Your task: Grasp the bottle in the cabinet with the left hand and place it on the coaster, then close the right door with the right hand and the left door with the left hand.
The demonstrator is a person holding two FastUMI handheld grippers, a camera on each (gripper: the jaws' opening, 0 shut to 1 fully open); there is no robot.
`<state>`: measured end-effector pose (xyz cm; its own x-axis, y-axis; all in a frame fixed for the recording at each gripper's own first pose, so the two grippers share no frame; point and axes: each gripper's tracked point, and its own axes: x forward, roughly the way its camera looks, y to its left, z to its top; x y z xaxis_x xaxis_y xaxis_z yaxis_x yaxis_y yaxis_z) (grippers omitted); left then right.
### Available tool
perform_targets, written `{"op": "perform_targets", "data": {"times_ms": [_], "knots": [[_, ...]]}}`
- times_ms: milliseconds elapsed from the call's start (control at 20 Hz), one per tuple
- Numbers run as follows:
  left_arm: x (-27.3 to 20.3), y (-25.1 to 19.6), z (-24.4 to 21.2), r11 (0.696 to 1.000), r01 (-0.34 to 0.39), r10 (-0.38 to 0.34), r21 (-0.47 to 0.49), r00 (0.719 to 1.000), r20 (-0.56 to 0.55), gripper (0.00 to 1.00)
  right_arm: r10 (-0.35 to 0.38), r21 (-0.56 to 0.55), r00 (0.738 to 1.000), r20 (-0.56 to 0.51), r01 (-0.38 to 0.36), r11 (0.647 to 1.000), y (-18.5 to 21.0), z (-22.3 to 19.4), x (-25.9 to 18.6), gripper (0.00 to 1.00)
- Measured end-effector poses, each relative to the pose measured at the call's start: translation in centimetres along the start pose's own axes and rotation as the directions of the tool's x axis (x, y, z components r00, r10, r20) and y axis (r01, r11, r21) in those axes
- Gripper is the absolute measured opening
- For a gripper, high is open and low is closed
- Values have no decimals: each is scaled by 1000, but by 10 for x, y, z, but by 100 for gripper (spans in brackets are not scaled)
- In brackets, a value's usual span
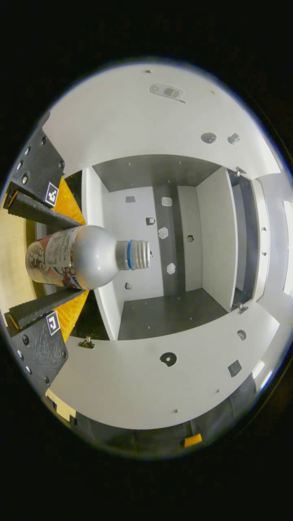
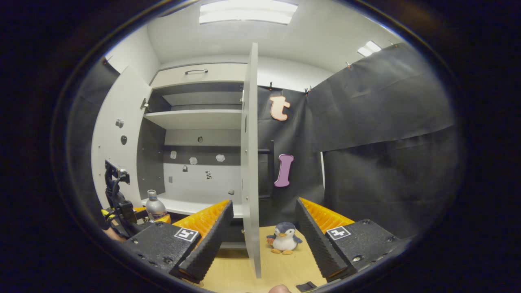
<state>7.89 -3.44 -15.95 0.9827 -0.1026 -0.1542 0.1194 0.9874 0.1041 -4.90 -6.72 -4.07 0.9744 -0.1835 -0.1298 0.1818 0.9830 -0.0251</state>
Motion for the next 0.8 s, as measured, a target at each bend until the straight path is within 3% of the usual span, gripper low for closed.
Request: {"op": "perform_targets", "data": {"times_ms": [50, 350, 400, 700, 750, 800], "knots": [[-5, -4, -6, 1000, 7, -7, -11, 1000, -9, 82, -3, -1, 1000, -3, 3, 1000, -1, -2, -1, 96], [-26, -26, -54, 997, 53, -57, -51, 994, -93, 78, 9, 25, 1000, -24, -8, 1000, 5, -13, 1, 99], [-29, -29, -61, 997, 58, -63, -50, 992, -105, 82, 9, 28, 999, -31, -8, 1000, 6, -15, 2, 96], [-48, -46, -95, 995, 92, -98, -48, 984, -146, 78, 36, 26, 997, -62, -35, 999, 17, -25, 8, 96], [-50, -47, -100, 994, 97, -104, -53, 983, -154, 82, 39, 24, 997, -69, -38, 999, 18, -29, 9, 96], [-51, -48, -105, 994, 95, -102, -51, 981, -163, 78, 44, 24, 996, -77, -42, 999, 19, -31, 9, 96]]}}
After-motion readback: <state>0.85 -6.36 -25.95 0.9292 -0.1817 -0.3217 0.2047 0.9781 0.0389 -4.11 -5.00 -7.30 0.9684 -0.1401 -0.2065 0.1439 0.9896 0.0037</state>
